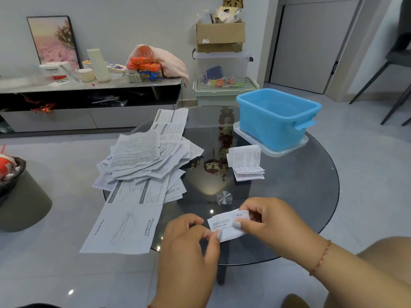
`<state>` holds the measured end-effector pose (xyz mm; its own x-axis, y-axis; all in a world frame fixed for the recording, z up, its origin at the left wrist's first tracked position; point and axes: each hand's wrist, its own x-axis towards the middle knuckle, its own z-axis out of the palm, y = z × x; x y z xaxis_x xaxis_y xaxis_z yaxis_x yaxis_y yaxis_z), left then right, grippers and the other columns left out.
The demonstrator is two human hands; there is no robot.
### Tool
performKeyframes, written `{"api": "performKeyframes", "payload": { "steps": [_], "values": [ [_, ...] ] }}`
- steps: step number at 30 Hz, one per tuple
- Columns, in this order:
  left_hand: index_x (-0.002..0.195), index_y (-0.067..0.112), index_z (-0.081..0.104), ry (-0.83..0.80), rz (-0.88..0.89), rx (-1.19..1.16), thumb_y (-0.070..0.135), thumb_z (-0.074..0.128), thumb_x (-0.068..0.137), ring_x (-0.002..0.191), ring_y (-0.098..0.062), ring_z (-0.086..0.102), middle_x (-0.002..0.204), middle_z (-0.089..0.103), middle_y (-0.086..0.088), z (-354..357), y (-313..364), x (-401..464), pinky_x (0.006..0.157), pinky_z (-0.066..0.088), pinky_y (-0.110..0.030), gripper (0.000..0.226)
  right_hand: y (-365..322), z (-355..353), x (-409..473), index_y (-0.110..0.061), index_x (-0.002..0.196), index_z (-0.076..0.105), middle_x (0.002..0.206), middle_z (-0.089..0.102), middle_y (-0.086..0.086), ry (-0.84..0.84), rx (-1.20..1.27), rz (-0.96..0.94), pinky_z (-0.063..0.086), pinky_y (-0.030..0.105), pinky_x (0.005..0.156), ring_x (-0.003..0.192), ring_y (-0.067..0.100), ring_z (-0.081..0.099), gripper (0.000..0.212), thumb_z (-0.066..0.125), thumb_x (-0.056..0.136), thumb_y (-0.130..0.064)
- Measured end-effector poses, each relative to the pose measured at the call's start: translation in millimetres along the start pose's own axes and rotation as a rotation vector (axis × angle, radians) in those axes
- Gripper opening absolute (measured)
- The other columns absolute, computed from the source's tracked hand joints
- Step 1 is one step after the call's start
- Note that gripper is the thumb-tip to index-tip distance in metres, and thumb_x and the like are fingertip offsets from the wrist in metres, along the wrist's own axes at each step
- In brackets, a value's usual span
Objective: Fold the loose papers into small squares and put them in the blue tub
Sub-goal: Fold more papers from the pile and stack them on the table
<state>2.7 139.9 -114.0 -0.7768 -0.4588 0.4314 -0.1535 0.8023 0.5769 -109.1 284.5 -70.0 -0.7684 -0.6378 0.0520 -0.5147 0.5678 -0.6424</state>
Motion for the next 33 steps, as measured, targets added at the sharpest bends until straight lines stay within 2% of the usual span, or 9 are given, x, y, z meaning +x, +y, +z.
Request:
{"api": "performKeyframes", "payload": {
  "steps": [5,11,15,19,22,24,27,29,33],
  "values": [
    [0.052,0.028,0.055,0.028,0.027,0.044,0.028,0.079,0.066,0.079,-0.002,0.038,0.078,0.049,0.022,2,2,3,0.063,0.031,-0.011,0.028,-7,4,3,-0.024,0.073,0.059,0.060,0.051,-0.007,0.022,-0.121,0.061,0.032,0.017,0.051,0.056,0.006,0.045,0.019,0.067,0.081,-0.039],
    [0.050,0.028,0.049,0.041,0.065,0.087,0.044,0.054,0.067,0.075,-0.005,0.040,0.071,0.050,0.019,2,4,8,0.062,0.042,-0.026,0.024,-11,7,7,-0.028,0.065,0.046,0.065,0.051,-0.008,0.021,-0.234,0.065,0.028,0.016,0.051,0.060,0.005,0.045,0.028,0.063,0.082,-0.044],
    [0.056,0.031,0.044,0.014,0.068,0.100,0.035,0.068,0.060,0.069,-0.010,0.043,0.067,0.046,0.018,0,3,10,0.059,0.039,-0.027,0.025,-15,8,10,-0.030,0.063,0.038,0.078,0.044,-0.008,0.017,-0.262,0.078,0.033,0.021,0.057,0.070,0.009,0.045,0.034,0.062,0.081,-0.046],
    [0.074,0.039,0.047,-0.032,0.082,0.045,0.025,0.076,0.064,0.075,-0.004,0.042,0.079,0.049,0.021,-1,-1,11,0.061,0.037,-0.024,0.033,-18,7,10,-0.027,0.068,0.038,0.080,0.049,-0.008,0.053,-0.337,0.142,0.031,0.022,0.053,0.070,0.009,0.048,0.038,0.060,0.078,-0.057],
    [0.071,0.037,0.057,-0.031,0.147,0.031,0.025,0.067,0.066,0.082,0.001,0.038,0.086,0.049,0.024,-2,-6,12,0.066,0.039,-0.020,0.016,-17,5,9,-0.028,0.076,0.038,0.074,0.050,-0.010,0.100,-0.317,0.172,0.033,0.023,0.052,0.063,0.006,0.046,0.042,0.064,0.073,-0.061],
    [0.072,0.036,0.064,-0.013,0.174,0.020,0.025,0.066,0.065,0.086,0.001,0.040,0.089,0.052,0.024,-2,-8,11,0.065,0.045,-0.025,0.013,-15,4,9,-0.029,0.082,0.037,0.071,0.049,-0.010,0.118,-0.323,0.158,0.034,0.025,0.052,0.062,0.007,0.046,0.043,0.064,0.074,-0.061],
    [0.073,0.029,0.071,0.025,0.284,0.037,0.025,0.062,0.068,0.098,-0.009,0.047,0.101,0.060,0.013,-4,-8,9,0.069,0.047,-0.029,0.011,-11,6,6,-0.034,0.087,0.040,0.073,0.046,-0.013,0.151,-0.305,0.088,0.032,0.021,0.052,0.064,0.005,0.046,0.034,0.065,0.076,-0.055],
    [0.074,0.025,0.071,-0.003,0.400,0.078,0.027,0.054,0.071,0.104,-0.012,0.053,0.101,0.064,0.011,-6,-7,7,0.077,0.043,-0.027,0.018,-5,9,4,-0.037,0.086,0.049,0.080,0.047,-0.015,0.162,-0.261,-0.058,0.033,0.018,0.056,0.072,0.004,0.047,0.022,0.065,0.077,-0.048],
    [0.077,0.027,0.067,-0.110,0.413,0.118,0.038,0.054,0.070,0.095,-0.011,0.060,0.085,0.064,0.015,-12,-7,10,0.085,0.035,-0.025,0.018,7,6,0,-0.033,0.090,0.067,0.102,0.056,-0.020,0.058,-0.168,-0.352,0.043,0.020,0.083,0.098,-0.001,0.049,0.025,0.062,0.070,-0.048]
  ]
}}
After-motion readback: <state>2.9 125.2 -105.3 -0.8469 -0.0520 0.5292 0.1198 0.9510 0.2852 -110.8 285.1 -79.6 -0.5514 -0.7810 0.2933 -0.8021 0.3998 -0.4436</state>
